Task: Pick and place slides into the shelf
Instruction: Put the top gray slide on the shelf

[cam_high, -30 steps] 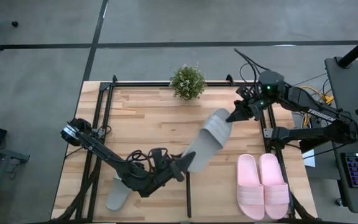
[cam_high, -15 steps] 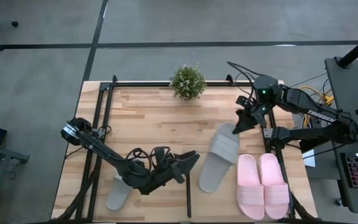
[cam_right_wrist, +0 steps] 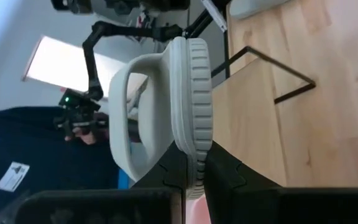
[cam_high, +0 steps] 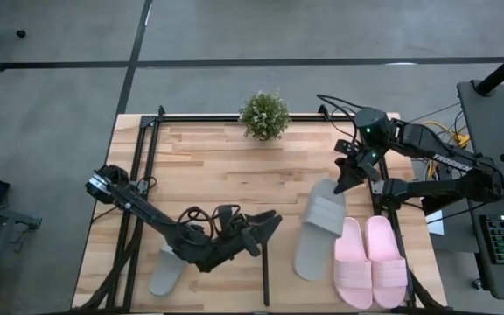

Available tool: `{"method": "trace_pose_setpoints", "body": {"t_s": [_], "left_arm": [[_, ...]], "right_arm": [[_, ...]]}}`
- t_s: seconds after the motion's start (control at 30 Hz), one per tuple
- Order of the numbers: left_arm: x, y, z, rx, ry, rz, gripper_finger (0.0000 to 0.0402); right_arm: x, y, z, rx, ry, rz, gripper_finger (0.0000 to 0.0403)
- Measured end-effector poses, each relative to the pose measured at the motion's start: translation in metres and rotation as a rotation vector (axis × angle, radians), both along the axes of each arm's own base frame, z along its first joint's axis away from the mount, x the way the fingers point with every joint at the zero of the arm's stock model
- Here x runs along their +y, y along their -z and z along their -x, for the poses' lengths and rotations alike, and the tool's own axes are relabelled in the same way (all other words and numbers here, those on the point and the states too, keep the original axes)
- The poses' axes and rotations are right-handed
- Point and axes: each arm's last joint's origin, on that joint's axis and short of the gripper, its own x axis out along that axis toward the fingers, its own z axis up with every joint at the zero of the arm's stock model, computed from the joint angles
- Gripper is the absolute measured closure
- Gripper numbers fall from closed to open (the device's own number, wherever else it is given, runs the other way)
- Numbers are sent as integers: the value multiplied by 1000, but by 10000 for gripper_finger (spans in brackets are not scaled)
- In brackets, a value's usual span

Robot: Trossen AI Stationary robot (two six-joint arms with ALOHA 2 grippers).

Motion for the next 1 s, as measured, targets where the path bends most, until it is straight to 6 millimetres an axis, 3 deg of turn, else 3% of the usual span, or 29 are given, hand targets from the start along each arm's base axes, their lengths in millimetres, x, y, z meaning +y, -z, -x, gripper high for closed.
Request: {"method": "trace_pose_setpoints", "body": {"t_s": [0.27, 0.73, 1.0], "left_arm": [[10, -1, -6, -9, 10, -11, 111], [23, -4, -13, -27, 49, -32, 111], [26, -5, -16, -36, 85, -44, 111]], "right_arm": [[4, 5, -1, -9, -62, -11, 382], [14, 31, -4, 64, -144, -41, 382], [16, 39, -16, 93, -174, -37, 382]]}}
